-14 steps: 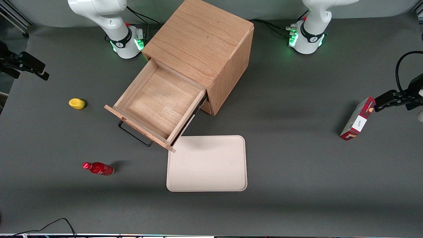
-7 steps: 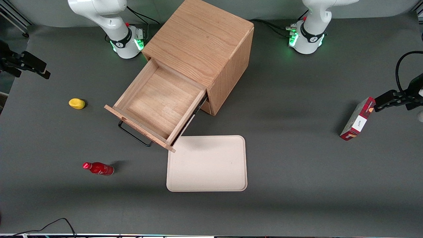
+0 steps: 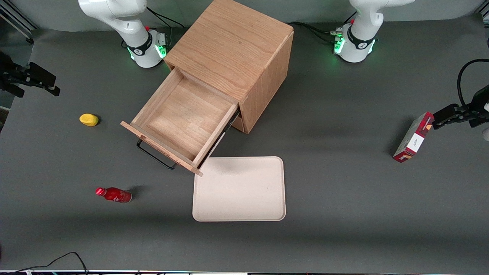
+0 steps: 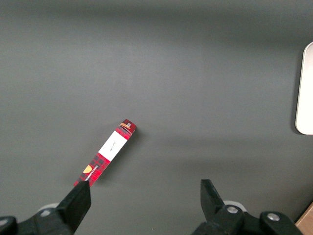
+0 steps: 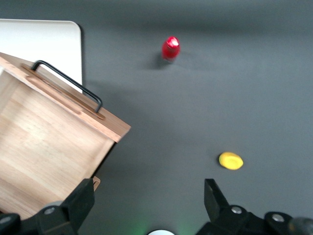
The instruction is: Close top drawer
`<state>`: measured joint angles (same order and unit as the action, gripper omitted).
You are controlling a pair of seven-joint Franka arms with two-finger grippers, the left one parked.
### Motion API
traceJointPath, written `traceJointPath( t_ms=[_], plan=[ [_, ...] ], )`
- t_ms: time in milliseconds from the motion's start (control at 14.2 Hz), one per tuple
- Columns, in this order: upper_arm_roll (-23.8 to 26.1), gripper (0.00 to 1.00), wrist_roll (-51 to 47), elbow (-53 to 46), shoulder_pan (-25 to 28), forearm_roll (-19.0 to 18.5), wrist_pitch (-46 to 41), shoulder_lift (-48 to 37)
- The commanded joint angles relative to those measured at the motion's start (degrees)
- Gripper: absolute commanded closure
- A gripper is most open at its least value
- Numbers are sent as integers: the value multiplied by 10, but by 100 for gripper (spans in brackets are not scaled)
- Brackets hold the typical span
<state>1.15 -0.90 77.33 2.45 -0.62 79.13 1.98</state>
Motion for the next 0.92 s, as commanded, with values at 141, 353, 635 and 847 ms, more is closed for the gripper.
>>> traceJointPath(
  t_ms=[141,353,635,847],
  plan=[
    [66,0,6,-243,4,-8,-38,191],
    [75,0,6,-252,12,-8,-20,204],
    [84,0,15,-249,13,-6,-53,197],
    [126,0,132,-248,12,-10,-57,210]
  ],
)
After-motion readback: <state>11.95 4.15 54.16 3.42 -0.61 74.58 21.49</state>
